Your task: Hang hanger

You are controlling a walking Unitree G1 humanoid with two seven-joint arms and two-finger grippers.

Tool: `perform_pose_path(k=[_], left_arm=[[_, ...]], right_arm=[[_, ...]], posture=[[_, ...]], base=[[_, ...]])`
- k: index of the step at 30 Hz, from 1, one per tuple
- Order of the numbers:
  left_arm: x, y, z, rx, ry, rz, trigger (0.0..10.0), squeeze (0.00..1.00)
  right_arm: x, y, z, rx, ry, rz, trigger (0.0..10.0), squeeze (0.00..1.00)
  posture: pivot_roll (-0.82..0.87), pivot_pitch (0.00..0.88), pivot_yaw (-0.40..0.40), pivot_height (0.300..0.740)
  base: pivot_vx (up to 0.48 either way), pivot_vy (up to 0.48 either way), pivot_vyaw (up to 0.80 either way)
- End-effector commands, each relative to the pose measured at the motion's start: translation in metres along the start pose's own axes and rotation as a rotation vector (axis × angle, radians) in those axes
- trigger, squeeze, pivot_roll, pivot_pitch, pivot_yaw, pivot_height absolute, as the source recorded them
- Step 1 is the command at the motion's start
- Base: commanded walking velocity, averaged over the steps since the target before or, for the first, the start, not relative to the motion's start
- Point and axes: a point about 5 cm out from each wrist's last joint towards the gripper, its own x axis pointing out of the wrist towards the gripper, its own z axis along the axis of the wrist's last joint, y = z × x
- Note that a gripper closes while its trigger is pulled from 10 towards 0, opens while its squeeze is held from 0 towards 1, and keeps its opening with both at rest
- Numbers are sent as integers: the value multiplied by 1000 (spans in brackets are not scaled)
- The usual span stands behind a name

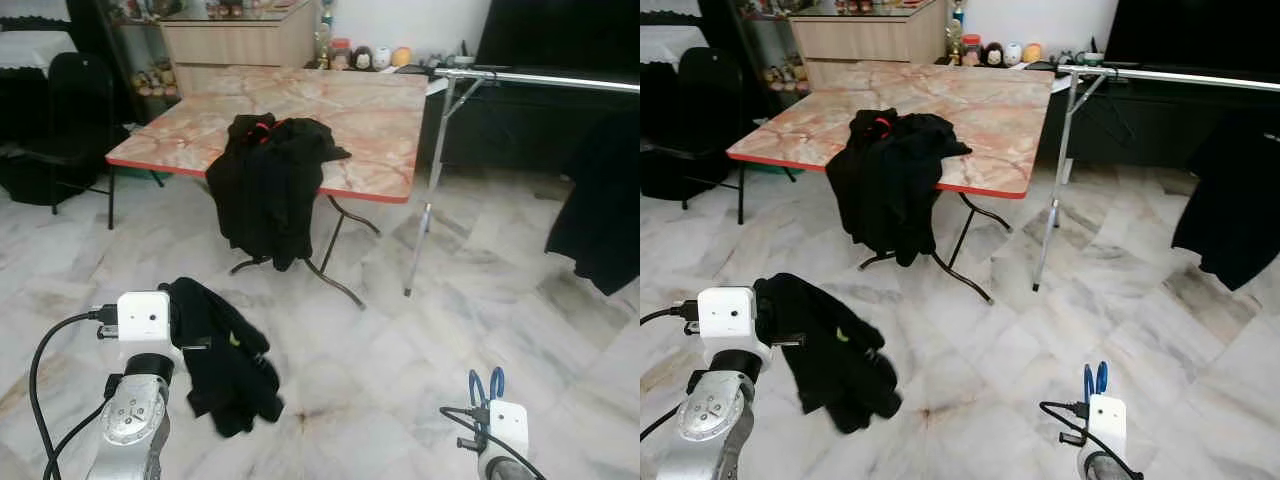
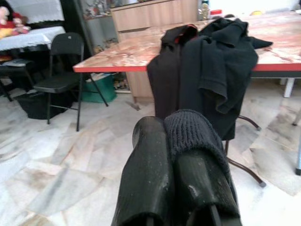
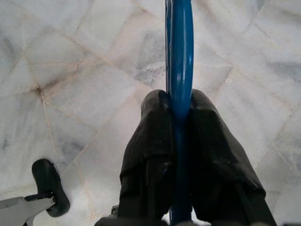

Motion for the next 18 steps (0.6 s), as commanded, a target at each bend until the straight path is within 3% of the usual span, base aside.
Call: perform_pose_path(k=[1,5,9,11,13,18], left_arm=[[-1,0,10,-14,-36,5,10000,0],[-6,-3,11,-11,-35,-13,10000,0],[-12,-5,12,-8,-37,-12,10000,0],[-15,-5,12,-23,-33,1,10000,0],[-16,-6,12,-20,-33,-2,10000,0],[-18,-10,9,-29,-15,-27,10000,0]], right_arm=[[0,3,1,-3,1,13,10000,0],[-2,1,-8,-33,24,26,10000,0],[-3,17,-12,-52,29,63,10000,0],[-3,24,-9,-64,16,93,10000,0],[-3,24,-10,-77,14,102,10000,0],[-5,20,-21,-73,39,98,10000,0]], posture=[[-70,0,78,740],[-26,0,55,740],[-2,0,33,740],[-4,0,31,740],[-11,0,34,740],[-57,0,64,740]], base=[[266,0,0],[302,0,0],[304,0,0],[304,0,-763],[300,0,-781],[302,0,0]])
